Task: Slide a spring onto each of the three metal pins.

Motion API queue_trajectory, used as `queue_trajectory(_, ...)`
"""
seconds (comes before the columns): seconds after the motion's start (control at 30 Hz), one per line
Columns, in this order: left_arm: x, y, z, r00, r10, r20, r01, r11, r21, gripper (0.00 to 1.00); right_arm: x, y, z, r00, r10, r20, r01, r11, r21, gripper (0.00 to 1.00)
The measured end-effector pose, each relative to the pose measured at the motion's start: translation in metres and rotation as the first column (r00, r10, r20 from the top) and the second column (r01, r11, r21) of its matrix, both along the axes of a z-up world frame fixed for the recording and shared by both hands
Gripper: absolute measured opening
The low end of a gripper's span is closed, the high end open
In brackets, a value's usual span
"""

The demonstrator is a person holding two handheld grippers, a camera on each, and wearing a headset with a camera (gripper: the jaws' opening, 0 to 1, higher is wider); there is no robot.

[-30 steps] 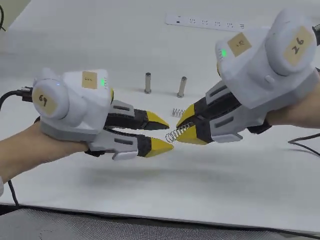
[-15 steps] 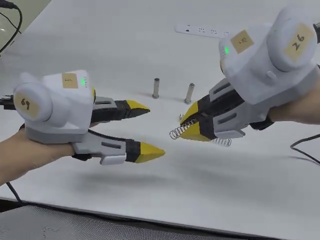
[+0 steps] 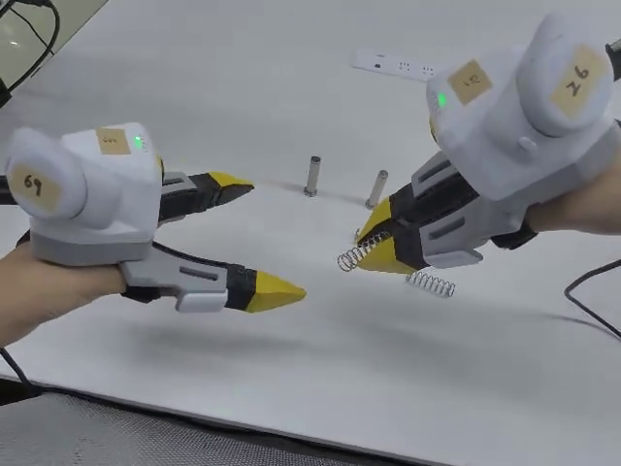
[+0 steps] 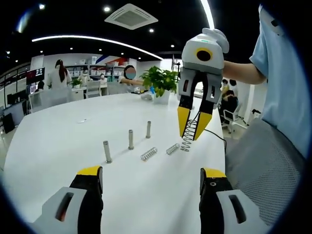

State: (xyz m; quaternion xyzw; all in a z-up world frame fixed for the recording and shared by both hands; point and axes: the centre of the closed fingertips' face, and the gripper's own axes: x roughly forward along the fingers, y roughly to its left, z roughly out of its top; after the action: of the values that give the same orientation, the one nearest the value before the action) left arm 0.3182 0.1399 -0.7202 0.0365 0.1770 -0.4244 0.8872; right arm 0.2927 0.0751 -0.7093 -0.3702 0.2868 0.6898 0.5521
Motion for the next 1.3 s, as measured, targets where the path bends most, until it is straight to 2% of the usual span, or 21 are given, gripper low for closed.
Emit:
queue_trajectory(0.23,0.007,0.012,0.0,0.999,0.038,0.004,-0.038,0.999,-0.007,0.86,0.01,0.001,0.001,1.0,0.014,0.004,-0.014,1.0,-0.028,0.08)
queue_trajectory(0.37,0.012,0.02,-0.001,0.997,0.074,0.013,-0.074,0.997,0.0,0.94,0.016,0.002,0.0,1.0,0.028,0.008,-0.028,0.998,-0.059,0.08)
queue_trajectory(0.43,0.013,0.022,0.0,0.997,0.079,0.022,-0.079,0.997,-0.003,0.95,0.018,-0.001,-0.001,0.998,0.058,0.013,-0.057,0.994,-0.092,0.08)
queue_trajectory(0.5,0.014,0.023,-0.001,0.996,0.085,0.027,-0.085,0.996,0.004,0.97,0.022,-0.001,-0.001,0.998,0.064,0.015,-0.062,0.993,-0.103,0.08)
queue_trajectory(0.67,0.014,0.023,-0.006,0.996,0.085,0.019,-0.085,0.996,0.012,0.98,0.034,-0.001,-0.002,0.996,0.083,0.027,-0.078,0.988,-0.134,0.08)
queue_trajectory(1.0,0.014,0.026,-0.01,0.995,0.1,0.014,-0.1,0.995,0.017,0.98,0.077,0.01,0.006,0.991,0.113,0.077,-0.097,0.979,-0.18,0.08)
queue_trajectory(1.3,0.013,0.027,-0.011,0.995,0.096,0.018,-0.097,0.995,0.035,0.97,0.097,0.03,0.008,0.981,0.153,0.12,-0.126,0.97,-0.21,0.08)
